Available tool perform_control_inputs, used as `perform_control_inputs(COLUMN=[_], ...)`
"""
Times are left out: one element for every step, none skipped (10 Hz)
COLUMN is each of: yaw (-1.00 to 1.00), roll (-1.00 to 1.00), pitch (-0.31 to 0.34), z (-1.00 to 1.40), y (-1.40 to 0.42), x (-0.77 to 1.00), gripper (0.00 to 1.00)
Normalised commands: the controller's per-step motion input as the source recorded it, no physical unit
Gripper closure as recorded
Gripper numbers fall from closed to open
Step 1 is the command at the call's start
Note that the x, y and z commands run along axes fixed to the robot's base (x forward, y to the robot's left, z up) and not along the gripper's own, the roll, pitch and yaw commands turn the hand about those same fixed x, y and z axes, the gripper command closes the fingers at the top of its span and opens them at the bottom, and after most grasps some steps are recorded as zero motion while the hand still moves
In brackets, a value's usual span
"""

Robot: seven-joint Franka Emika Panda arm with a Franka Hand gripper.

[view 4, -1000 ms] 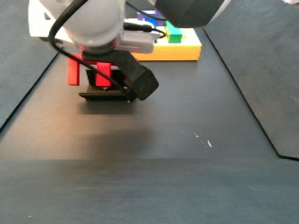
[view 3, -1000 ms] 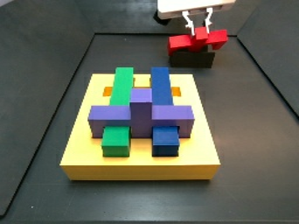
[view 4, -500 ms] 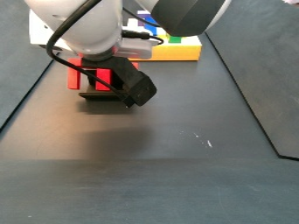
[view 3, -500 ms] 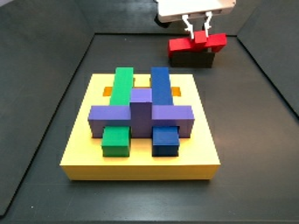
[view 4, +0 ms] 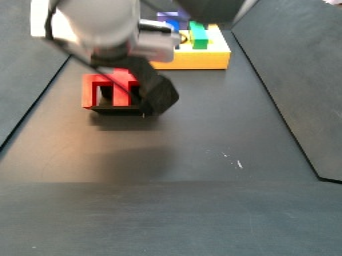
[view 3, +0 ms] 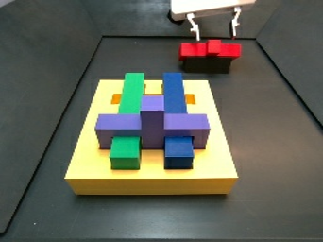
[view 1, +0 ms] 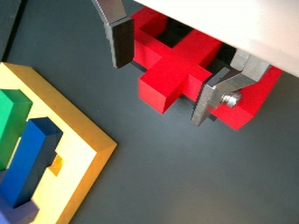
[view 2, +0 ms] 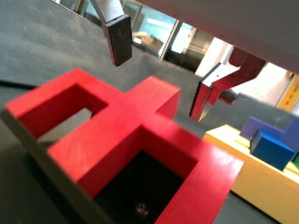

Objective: Pick up the red object. Move up. Place the red object on the fixture. Regrasp the red object. Move to above the board. Insert the red object.
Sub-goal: Regrasp the red object.

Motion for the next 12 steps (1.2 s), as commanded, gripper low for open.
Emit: perform_control_inputs(yaw=[0.18, 0.23, 0.26, 0.24, 0.27, 0.28, 0.29, 0.30, 0.30, 0.29, 0.26, 0.23], roll=[1.00, 1.00, 1.00, 1.00, 1.00, 1.00, 1.00, 1.00, 1.00, 1.00, 1.00, 1.00], pitch=[-0.146, -0.063, 0.000, 0.006, 0.203, 0.266, 0.266, 0.277, 0.280, 0.277, 0.277, 0.306], z=[0.24, 0.18, 0.13, 0.07, 0.06, 0.07, 0.07, 0.08, 0.08, 0.08, 0.09, 0.10], y=[-0.13, -0.12, -0.13, -0.06, 0.00, 0.00, 0.00, 0.00, 0.00, 0.00, -0.01, -0.04], x=[-0.12, -0.03, 0.00, 0.04, 0.02, 0.06, 0.06, 0.07, 0.07, 0.08, 0.09, 0.06], gripper=[0.00, 0.00, 0.00, 0.00, 0.00, 0.00, 0.00, 0.00, 0.00, 0.00, 0.00, 0.00])
